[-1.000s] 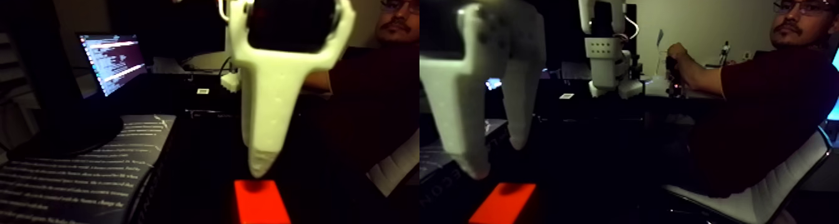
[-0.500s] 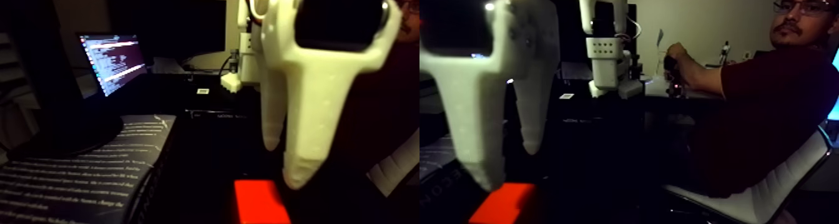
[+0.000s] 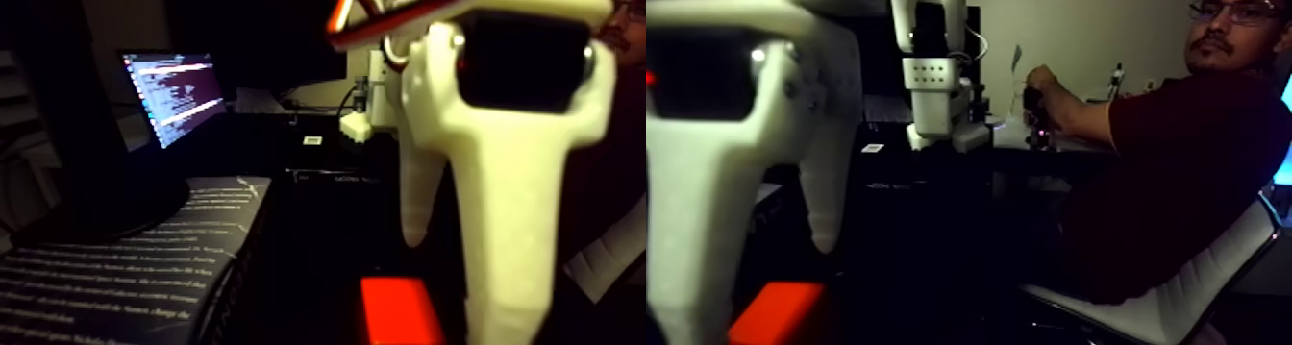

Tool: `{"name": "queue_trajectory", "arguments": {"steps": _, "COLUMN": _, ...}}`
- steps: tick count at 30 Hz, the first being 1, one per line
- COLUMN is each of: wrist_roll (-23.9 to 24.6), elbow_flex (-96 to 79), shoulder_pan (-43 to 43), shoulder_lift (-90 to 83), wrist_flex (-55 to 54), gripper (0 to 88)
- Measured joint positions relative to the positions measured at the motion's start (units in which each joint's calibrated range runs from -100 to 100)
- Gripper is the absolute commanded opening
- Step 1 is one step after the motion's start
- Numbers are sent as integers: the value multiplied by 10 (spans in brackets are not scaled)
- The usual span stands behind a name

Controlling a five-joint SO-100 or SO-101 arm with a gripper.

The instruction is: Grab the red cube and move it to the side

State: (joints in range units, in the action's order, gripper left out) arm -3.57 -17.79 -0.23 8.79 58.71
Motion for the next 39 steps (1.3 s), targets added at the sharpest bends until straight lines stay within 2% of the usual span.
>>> {"name": "queue_trajectory", "arguments": {"steps": 4, "wrist_roll": 0, "elbow_flex": 10, "shoulder_pan": 5, "shoulder_lift": 8, "wrist_flex": 0, "gripper": 400}}
{"name": "queue_trajectory", "arguments": {"steps": 17, "wrist_roll": -12, "elbow_flex": 13, "shoulder_pan": 19, "shoulder_lift": 34, "wrist_flex": 0, "gripper": 398}}
{"name": "queue_trajectory", "arguments": {"steps": 39, "wrist_roll": -4, "elbow_flex": 29, "shoulder_pan": 23, "shoulder_lift": 72, "wrist_flex": -22, "gripper": 392}}
